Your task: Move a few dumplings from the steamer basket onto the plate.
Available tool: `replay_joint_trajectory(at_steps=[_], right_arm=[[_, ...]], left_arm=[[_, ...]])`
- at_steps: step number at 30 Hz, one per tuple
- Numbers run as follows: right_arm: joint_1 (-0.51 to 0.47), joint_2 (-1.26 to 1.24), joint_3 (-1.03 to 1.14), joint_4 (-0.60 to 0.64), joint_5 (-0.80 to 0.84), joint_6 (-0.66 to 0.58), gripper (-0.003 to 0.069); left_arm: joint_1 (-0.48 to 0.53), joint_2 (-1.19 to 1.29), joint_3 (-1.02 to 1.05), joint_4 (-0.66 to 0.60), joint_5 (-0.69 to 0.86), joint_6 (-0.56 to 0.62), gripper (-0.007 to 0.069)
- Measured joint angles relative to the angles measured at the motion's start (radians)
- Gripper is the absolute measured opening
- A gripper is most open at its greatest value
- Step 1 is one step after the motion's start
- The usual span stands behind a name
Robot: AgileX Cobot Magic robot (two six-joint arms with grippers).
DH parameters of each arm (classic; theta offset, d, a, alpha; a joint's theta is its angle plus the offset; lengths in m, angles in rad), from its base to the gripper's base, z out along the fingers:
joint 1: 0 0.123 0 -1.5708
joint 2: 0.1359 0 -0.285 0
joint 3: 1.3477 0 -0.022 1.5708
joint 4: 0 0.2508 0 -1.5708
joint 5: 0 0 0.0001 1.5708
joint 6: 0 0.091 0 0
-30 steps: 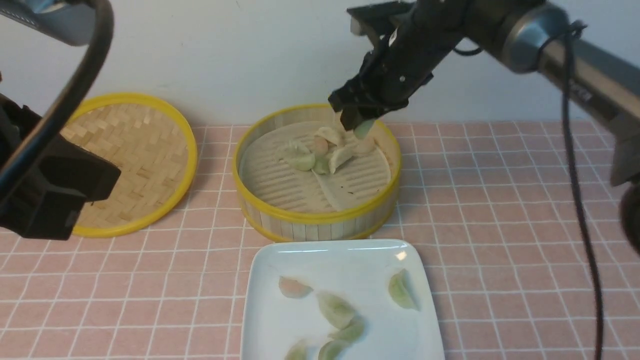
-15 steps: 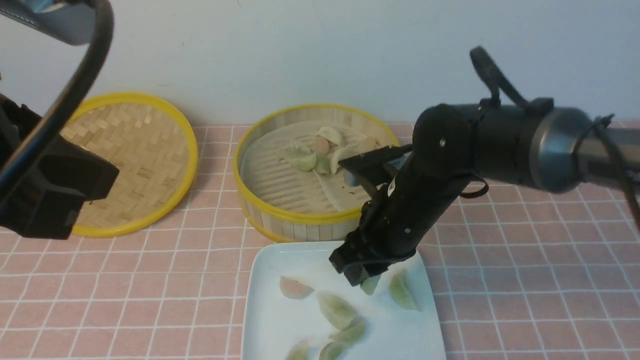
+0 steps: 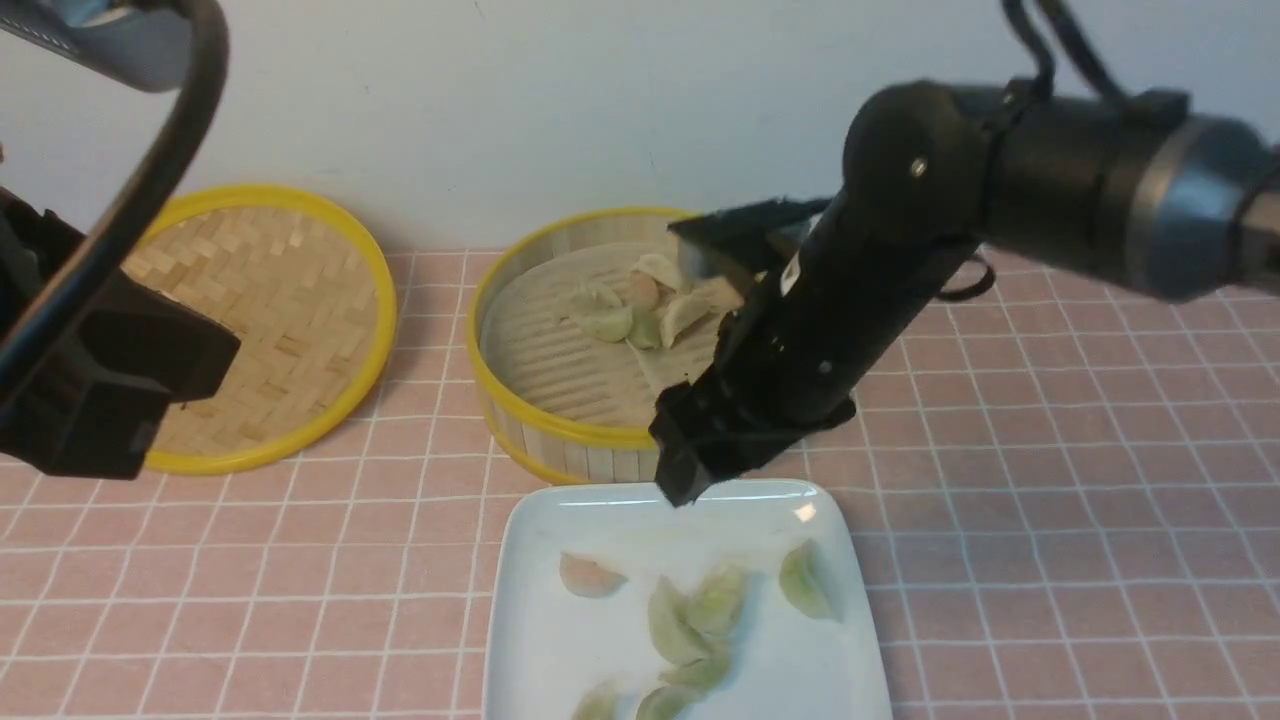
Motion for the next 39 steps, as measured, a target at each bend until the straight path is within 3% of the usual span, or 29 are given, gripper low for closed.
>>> replay_joint_trajectory(at_steps=[5, 6, 7, 13, 20, 25, 32, 39], right_arm=[[0.0, -0.331, -0.008, -0.14, 0.081, 0.119, 0.0092], [0.0, -0.346, -0.004, -0.153, 0.077, 0.127, 0.0082], [0.0, -0.486, 0.038, -0.208, 0.036, 0.166, 0.0018], [0.0, -0.906, 0.31, -0.332, -0.169, 0.261, -0.0013], [0.0, -1.535, 0.902, -0.425, -0.575, 0.33, -0.0015], [0.0, -1.8, 1.068, -0.545, -0.673, 0.475, -0.0015], [0.0, -1.847, 1.108, -0.724, -0.676, 0.681, -0.0015], [0.0, -1.847, 1.108, -0.74, -0.673, 0.71, -0.0015]], left_arm=[[0.0, 0.0, 0.0, 0.0, 0.0, 0.0, -0.0006], [0.0, 0.0, 0.0, 0.0, 0.0, 0.0, -0.0006], [0.0, 0.0, 0.0, 0.0, 0.0, 0.0, -0.0006], [0.0, 0.0, 0.0, -0.01, -0.034, 0.0, -0.0006], [0.0, 0.0, 0.0, -0.024, -0.102, 0.0, -0.0006], [0.0, 0.0, 0.0, -0.024, -0.125, 0.0, -0.0006], [0.001, 0.002, 0.011, -0.033, -0.136, 0.0, -0.0006], [0.001, -0.213, 0.223, -0.034, -0.262, 0.001, -0.0006]])
